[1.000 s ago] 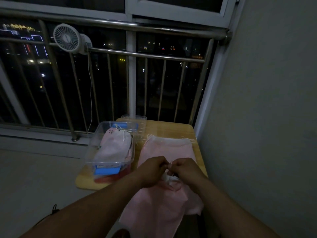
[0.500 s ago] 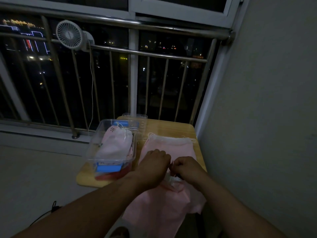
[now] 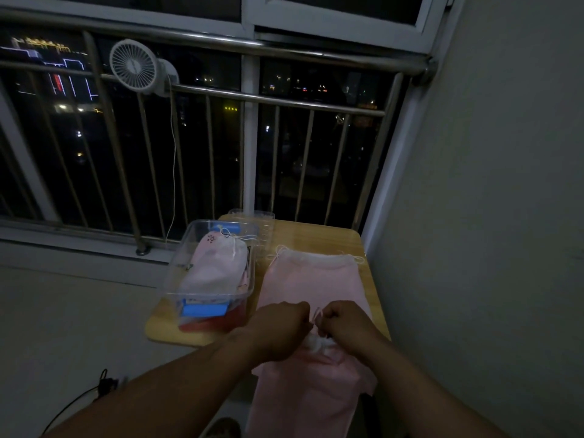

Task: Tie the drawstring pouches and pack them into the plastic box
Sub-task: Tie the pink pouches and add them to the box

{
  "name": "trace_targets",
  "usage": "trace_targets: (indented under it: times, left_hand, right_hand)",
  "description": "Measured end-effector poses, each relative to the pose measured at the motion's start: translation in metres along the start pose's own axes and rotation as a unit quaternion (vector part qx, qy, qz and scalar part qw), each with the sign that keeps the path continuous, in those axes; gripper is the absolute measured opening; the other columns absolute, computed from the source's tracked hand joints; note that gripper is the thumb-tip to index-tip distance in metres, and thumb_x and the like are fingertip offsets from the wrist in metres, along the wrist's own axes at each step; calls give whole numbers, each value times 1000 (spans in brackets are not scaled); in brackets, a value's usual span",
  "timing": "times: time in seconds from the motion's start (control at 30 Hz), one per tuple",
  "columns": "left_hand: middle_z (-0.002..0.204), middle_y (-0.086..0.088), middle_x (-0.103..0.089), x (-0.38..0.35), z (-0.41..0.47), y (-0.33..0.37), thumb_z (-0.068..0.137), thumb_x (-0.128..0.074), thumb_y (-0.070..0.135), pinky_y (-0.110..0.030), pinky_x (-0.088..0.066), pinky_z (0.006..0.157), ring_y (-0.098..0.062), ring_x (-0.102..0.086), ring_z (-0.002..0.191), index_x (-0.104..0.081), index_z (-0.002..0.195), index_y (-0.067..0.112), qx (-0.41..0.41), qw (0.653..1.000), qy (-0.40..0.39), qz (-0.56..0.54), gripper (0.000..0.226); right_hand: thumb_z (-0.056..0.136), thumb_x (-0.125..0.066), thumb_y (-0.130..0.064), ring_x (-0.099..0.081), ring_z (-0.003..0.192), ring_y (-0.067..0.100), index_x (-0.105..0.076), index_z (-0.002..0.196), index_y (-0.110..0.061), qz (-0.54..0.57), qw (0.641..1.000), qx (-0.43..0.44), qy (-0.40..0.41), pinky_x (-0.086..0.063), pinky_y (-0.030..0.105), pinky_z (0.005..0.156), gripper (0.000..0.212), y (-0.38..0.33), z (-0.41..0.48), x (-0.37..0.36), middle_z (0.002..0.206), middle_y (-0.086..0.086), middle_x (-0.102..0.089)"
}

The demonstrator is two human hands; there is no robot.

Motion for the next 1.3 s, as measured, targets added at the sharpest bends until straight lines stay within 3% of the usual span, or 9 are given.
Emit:
trace_targets:
  times: [0.27,0.43,0.5,0.63,0.73,0.83,0.97,1.1,1.3]
  left_hand:
    - [115,-4,-67,3,3,-9,105,-53,37,-35,-52,84,-18,-61,96,-62,117,21,49,991,-27,-122,23]
    - [104,-3,-65,0,1,-16,105,-53,31,-33,-49,81,-19,-61,94,-65,106,17,76,978,-42,-190,18]
    - [98,-4,-66,-1,1,-17,104,-53,30,-32,-48,76,-19,-61,88,-67,101,15,104,961,-43,-252,21]
    - [83,-6,-67,-7,-6,-15,103,-54,29,-26,-50,62,-17,-61,72,-73,98,11,160,897,-81,-404,27]
    - [77,-4,-68,-1,-6,-18,101,-60,24,-24,-54,64,-16,-63,71,-77,90,12,163,879,-67,-443,23]
    - [79,-2,-71,9,-5,-19,97,-66,18,-20,-51,65,-11,-63,74,-78,84,14,147,888,-39,-433,18]
    - [94,-4,-76,14,-4,-18,95,-69,17,-21,-54,75,-14,-69,90,-80,94,11,128,893,-30,-430,13]
    - [98,-8,-76,17,-4,-16,92,-74,18,-32,-59,89,-22,-71,98,-78,96,7,114,891,-6,-440,12]
    - [103,-2,-62,36,-6,-9,90,-76,31,-39,-56,89,-20,-62,95,-71,93,20,41,958,48,-280,12]
  right_hand:
    - [99,-64,-28,-69,73,10,-75,72,-20,8,998,49,-25,-48,20,66,31,-15,-1,-4,75,-1,-75]
    - [95,-69,-22,-68,71,8,-76,74,-15,49,998,42,-26,-50,19,65,23,-13,-5,3,77,1,-75]
    - [94,-70,-17,-66,65,3,-75,75,-12,80,996,37,-15,-49,14,61,21,-14,-5,4,73,1,-74]
    - [92,-71,-12,-69,71,7,-76,75,-13,99,994,39,-4,-52,18,66,17,-17,-3,7,74,-1,-75]
    - [93,-73,-18,-69,71,4,-77,79,-16,104,993,48,-4,-52,16,66,15,-21,-4,11,79,-1,-77]
    - [95,-73,-22,-67,69,0,-78,79,-18,107,992,59,-3,-50,13,64,17,-26,-4,15,79,-4,-77]
    - [94,-73,-20,-65,66,-2,-78,81,-17,115,991,63,0,-48,12,62,14,-29,-6,19,77,-4,-76]
    - [93,-74,-19,-67,73,0,-77,89,-17,126,990,69,-7,-50,12,65,6,-31,-8,22,85,-3,-77]
    - [95,-72,-19,-66,72,4,-73,93,-16,136,987,70,-43,-49,19,63,4,-33,-14,23,85,0,-76]
Point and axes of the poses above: each hand's wrist, its own z-axis towards the middle knuckle, its own x-axis out of the back of the hand, y = z × x, the point moved 10 cm from there along z, towards the middle knuckle
